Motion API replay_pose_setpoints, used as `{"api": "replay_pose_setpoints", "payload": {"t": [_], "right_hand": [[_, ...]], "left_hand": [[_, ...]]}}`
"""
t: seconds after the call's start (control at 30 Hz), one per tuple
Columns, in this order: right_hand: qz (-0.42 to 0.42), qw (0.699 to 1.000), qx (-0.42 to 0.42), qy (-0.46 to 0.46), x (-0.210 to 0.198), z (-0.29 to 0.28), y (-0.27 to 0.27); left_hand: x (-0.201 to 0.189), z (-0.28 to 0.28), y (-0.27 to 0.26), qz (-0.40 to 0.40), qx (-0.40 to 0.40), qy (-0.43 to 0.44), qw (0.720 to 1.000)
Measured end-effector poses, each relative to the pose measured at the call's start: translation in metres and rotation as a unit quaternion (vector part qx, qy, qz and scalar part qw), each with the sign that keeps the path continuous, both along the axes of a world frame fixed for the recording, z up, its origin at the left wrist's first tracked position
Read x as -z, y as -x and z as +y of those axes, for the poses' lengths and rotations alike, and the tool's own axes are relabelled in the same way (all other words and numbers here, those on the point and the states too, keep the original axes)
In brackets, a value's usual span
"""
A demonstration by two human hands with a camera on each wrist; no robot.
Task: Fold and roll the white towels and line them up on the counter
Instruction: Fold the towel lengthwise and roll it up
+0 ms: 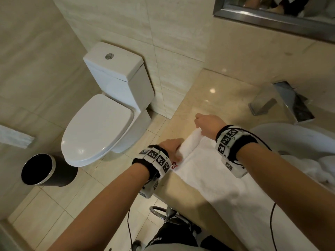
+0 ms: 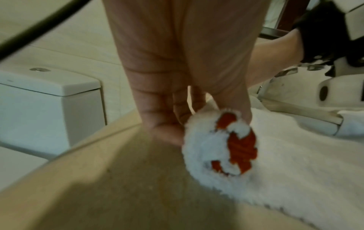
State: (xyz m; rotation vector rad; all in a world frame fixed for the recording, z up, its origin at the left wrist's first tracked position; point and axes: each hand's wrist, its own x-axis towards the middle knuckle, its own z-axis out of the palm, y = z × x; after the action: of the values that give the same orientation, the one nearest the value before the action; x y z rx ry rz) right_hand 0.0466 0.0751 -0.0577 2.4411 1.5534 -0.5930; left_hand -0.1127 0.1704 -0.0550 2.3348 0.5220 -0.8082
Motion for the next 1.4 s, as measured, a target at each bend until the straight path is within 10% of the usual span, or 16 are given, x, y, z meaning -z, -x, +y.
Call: {"api": "replay_pose_setpoints", "payload": {"t": [0.73, 1.03, 1.4], "right_hand": [[-0.126, 0.99, -0.044, 0.039, -0.024, -0.033, 0.036], [-0.129, 0.966, -0.195, 0.112, -0.027, -0.014, 0.029], [-0.078, 0.969, -0.189, 0.141, -0.023, -0.016, 0.015]], "left_hand": [[-0.012, -0.031, 0.013, -0.059, 0.183, -0.145, 0.971], [-0.009, -0.027, 0.005, 0.044, 0.015, -0.034, 0.998], [-0.027, -0.037, -0.007, 0.06, 0.04, -0.013, 0.997]]}}
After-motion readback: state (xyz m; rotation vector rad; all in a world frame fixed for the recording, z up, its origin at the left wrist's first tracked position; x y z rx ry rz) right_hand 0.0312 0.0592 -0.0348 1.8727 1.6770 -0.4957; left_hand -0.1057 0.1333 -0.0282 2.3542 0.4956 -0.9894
